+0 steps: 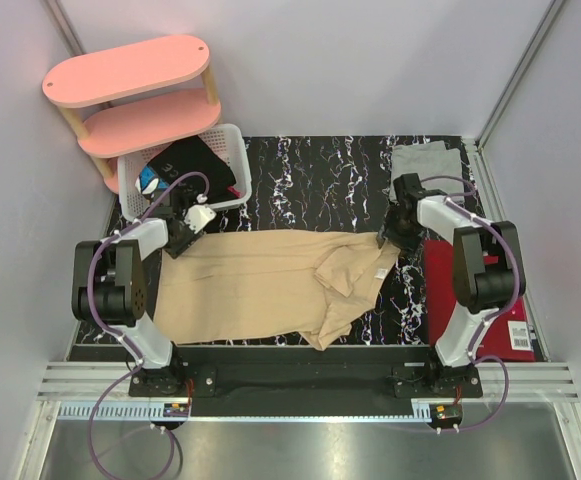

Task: Fold and stack the t-shirts
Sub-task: Fold the tshirt

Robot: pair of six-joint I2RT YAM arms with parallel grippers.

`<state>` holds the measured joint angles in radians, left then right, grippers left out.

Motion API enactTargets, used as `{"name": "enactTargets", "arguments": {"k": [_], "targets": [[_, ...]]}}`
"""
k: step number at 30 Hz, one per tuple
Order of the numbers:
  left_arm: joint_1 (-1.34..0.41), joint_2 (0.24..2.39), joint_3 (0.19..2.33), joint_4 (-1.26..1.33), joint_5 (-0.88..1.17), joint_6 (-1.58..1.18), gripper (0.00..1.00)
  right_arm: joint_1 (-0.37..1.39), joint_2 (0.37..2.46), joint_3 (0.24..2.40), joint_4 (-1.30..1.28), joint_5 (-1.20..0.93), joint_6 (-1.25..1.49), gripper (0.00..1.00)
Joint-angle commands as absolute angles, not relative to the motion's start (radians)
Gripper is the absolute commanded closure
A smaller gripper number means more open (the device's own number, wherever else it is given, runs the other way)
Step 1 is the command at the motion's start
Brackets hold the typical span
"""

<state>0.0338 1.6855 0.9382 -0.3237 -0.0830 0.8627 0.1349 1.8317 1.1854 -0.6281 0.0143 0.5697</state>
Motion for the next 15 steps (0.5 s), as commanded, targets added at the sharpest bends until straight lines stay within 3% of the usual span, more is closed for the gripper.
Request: {"name": "enactTargets", "arguments": {"k": [1, 7, 15], "targets": [[0.015, 1.629, 0.962, -0.399, -0.084, 0.825, 0.50, 0.288, 1.671, 1.227, -0.712, 0.210, 0.491, 0.34], [-0.083, 1.528, 0.957, -0.443, -0.094, 0.792, 0.49, 0.597, 1.579, 1.197, -0.804, 0.219, 0.532, 0.35], [-0.155, 1.480, 0.954, -0.469, -0.113, 0.765, 0.49, 0.719, 1.554, 1.052, -0.753, 0.081, 0.641, 0.42]]}}
